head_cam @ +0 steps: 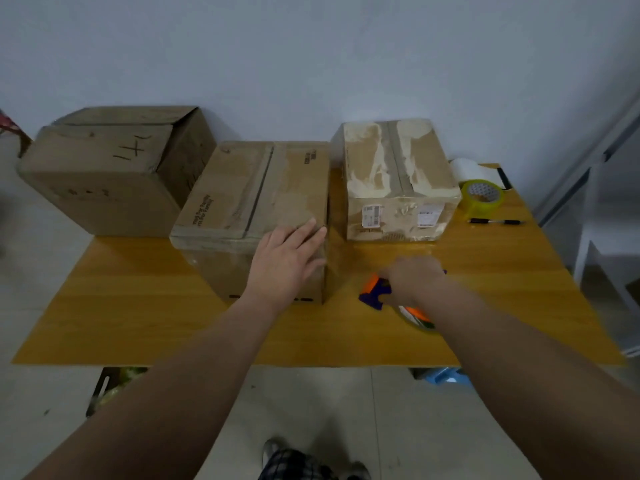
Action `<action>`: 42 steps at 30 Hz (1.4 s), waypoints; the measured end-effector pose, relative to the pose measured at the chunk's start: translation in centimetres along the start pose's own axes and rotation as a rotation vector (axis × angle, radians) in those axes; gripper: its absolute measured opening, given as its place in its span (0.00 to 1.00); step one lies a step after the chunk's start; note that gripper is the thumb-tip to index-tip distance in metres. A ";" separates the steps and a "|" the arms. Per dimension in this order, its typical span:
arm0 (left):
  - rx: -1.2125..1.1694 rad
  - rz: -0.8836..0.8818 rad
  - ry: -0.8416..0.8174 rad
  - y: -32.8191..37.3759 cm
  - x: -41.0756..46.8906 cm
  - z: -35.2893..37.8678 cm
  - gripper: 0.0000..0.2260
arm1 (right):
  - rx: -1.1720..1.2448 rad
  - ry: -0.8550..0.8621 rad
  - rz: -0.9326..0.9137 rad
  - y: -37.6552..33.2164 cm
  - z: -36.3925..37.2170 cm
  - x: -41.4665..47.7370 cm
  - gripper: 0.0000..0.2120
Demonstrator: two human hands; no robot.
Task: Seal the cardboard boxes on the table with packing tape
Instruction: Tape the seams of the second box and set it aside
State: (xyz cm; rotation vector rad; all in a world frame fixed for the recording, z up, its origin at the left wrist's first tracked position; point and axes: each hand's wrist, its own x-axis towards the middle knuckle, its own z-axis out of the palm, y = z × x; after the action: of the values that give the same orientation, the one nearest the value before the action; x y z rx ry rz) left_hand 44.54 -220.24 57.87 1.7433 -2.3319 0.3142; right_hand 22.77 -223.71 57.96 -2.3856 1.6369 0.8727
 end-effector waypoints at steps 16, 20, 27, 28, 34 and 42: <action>-0.054 -0.093 0.119 0.7 -0.4 1.2 0.23 | 1.412 0.000 0.306 -1.6 8.1 3.7 0.24; -0.057 -0.088 0.129 0.6 -0.4 1.4 0.23 | 1.405 0.022 0.335 -2.8 9.8 4.3 0.22; -0.067 -0.075 0.110 0.5 -0.5 1.4 0.23 | 1.162 0.250 0.468 -2.7 9.7 4.6 0.23; -0.066 -0.077 0.101 0.5 -0.4 1.4 0.24 | 1.261 0.372 0.438 -3.0 8.4 4.1 0.24; -0.070 -0.093 0.073 0.6 -0.3 0.9 0.24 | 2.076 0.265 0.101 -4.0 0.6 0.5 0.18; 0.009 -0.012 -0.140 -2.8 -1.3 -1.1 0.25 | 2.128 0.392 0.190 -5.0 0.5 0.9 0.18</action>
State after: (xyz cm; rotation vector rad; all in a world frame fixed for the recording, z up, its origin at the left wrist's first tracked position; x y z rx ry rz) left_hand 47.63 -219.54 58.67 1.8378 -2.4177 0.2080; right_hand 27.24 -222.19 55.98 -0.7406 1.3257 -1.0547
